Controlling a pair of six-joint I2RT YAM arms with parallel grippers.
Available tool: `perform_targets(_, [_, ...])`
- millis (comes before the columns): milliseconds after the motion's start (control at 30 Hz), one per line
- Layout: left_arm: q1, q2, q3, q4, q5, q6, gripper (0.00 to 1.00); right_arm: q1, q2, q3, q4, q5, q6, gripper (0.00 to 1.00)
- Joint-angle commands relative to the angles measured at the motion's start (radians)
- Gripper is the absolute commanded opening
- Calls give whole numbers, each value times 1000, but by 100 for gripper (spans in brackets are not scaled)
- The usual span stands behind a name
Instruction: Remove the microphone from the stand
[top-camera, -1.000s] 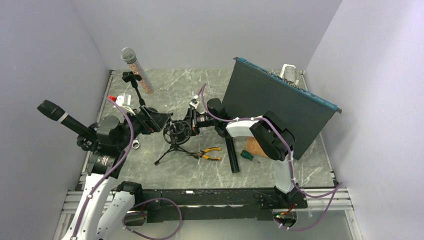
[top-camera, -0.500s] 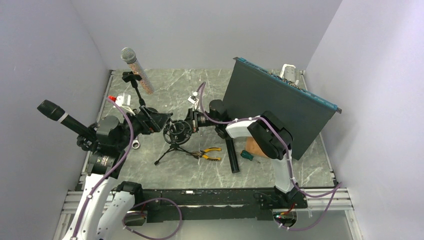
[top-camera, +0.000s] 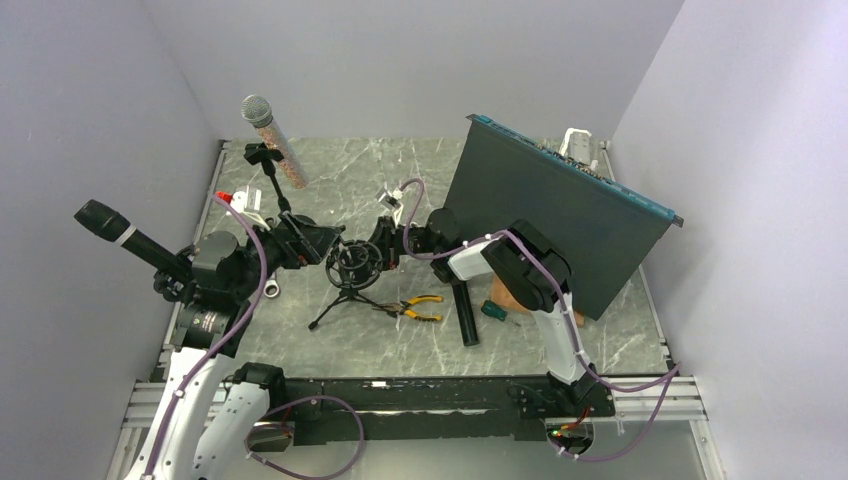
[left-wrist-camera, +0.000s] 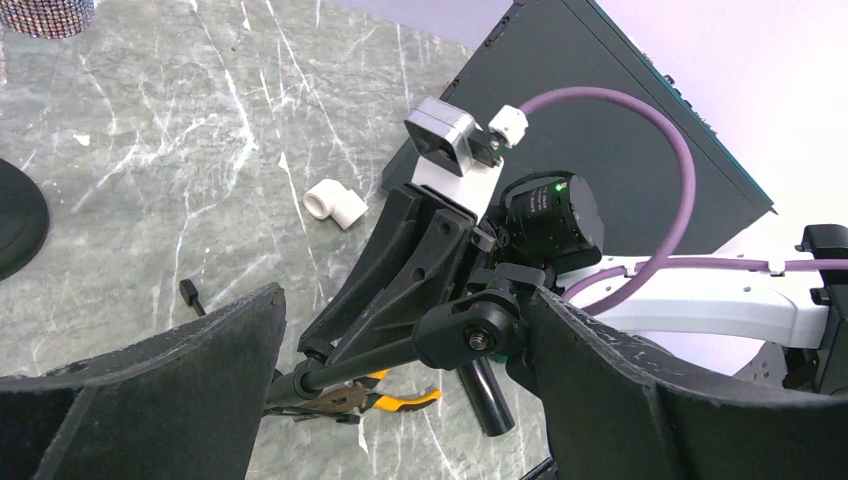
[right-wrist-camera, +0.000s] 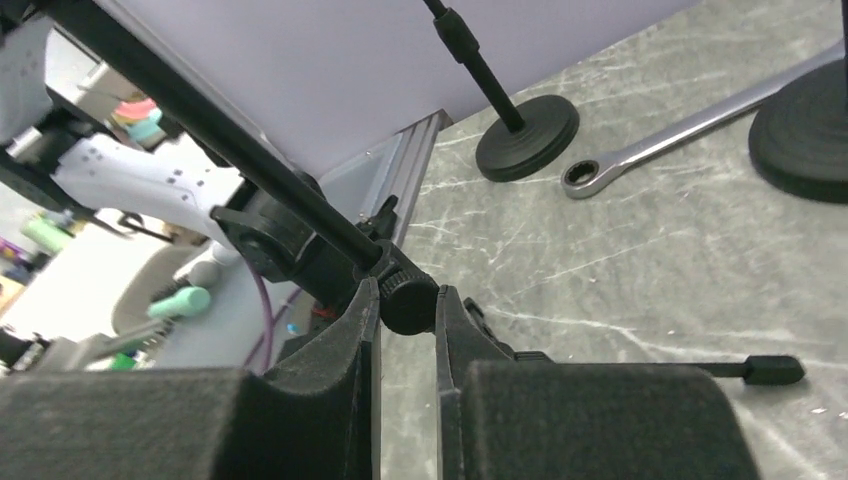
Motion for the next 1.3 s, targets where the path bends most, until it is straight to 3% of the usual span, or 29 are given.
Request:
perform_targets(0, [2, 22, -53, -266, -10, 99, 92, 0, -9, 42, -27, -2, -257, 0])
perform_targets(67, [2, 15, -56, -266, -14, 98, 93, -3, -25, 44, -72, 4, -288, 3])
perform_targets(233, [2, 9, -52, -269, -12, 100, 93, -5, -132, -40, -125, 87, -325, 46])
perform_targets(400, [2, 10, -53, -275, -18, 112, 94, -7, -306, -149, -322, 259, -389, 66])
perform_targets(633, [2, 3, -116, -248, -27, 109, 93, -8, -508, -211, -652, 477, -425, 70])
perform_targets(900, [2, -19, -178, -253, -55, 85, 91, -7, -437, -22, -954, 430, -177, 68])
perform_targets(1133, [2, -46, -174, -265, -58, 68, 91, -5, -353, 22, -902, 324, 72, 68])
perform_targets(1267, [2, -45, -147, -273, -50, 71, 91, -4, -267, 49, -824, 262, 223, 58])
